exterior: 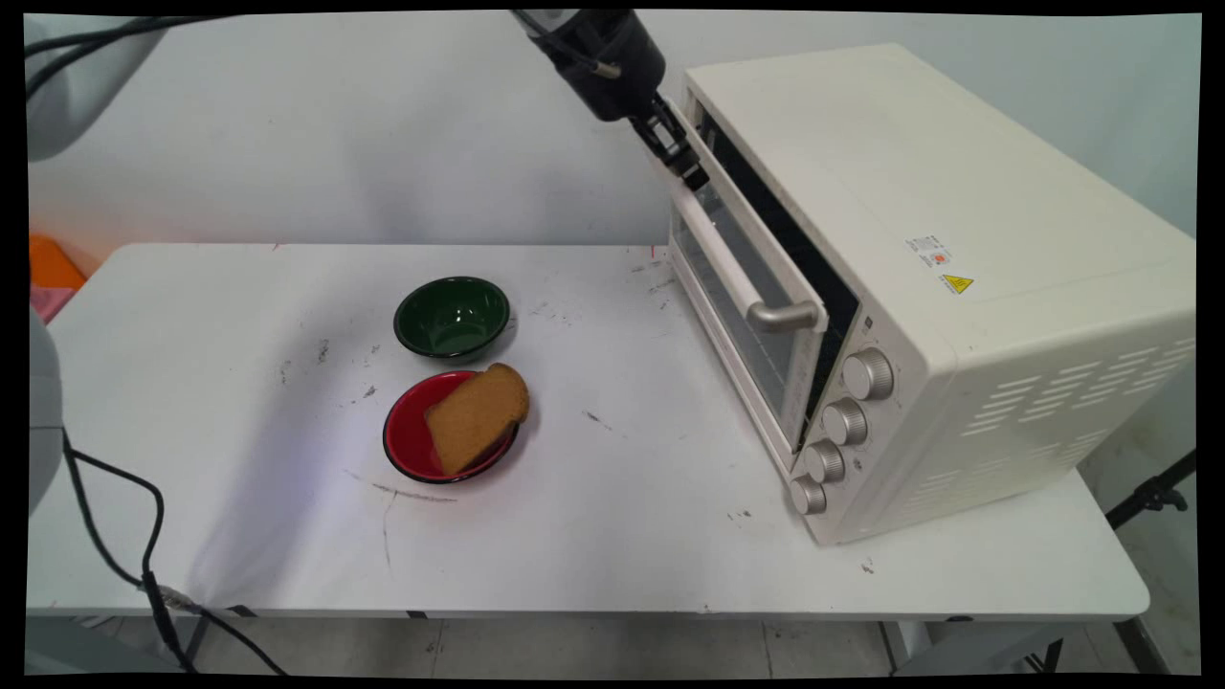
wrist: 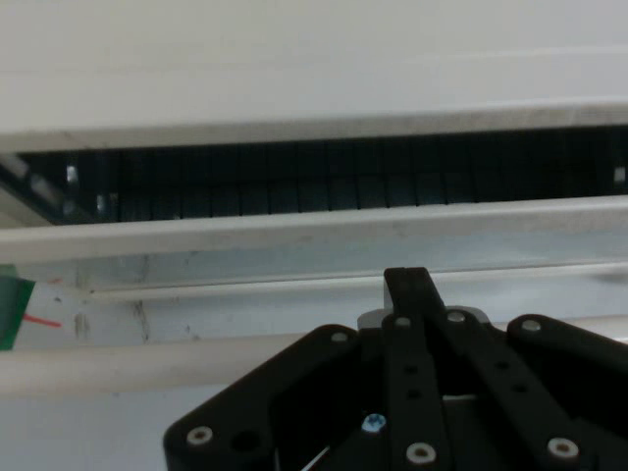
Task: Open the oven
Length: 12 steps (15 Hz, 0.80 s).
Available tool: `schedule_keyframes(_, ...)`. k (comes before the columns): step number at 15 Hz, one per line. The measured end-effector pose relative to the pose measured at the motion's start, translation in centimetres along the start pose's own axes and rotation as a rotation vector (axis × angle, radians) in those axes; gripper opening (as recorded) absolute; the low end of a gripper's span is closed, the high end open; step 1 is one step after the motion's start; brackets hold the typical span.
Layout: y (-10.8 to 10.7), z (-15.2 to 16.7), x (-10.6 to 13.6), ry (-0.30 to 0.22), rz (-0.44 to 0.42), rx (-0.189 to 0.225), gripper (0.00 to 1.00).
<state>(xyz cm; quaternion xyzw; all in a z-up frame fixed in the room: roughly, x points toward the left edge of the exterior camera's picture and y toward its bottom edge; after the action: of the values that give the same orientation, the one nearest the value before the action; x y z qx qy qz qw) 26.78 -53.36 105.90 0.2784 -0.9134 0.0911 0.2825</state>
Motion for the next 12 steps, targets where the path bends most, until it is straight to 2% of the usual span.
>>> schedule_keyframes(12, 0.9, -0.4, -5.9, 0.017, 0.032, -0.003, 0.00)
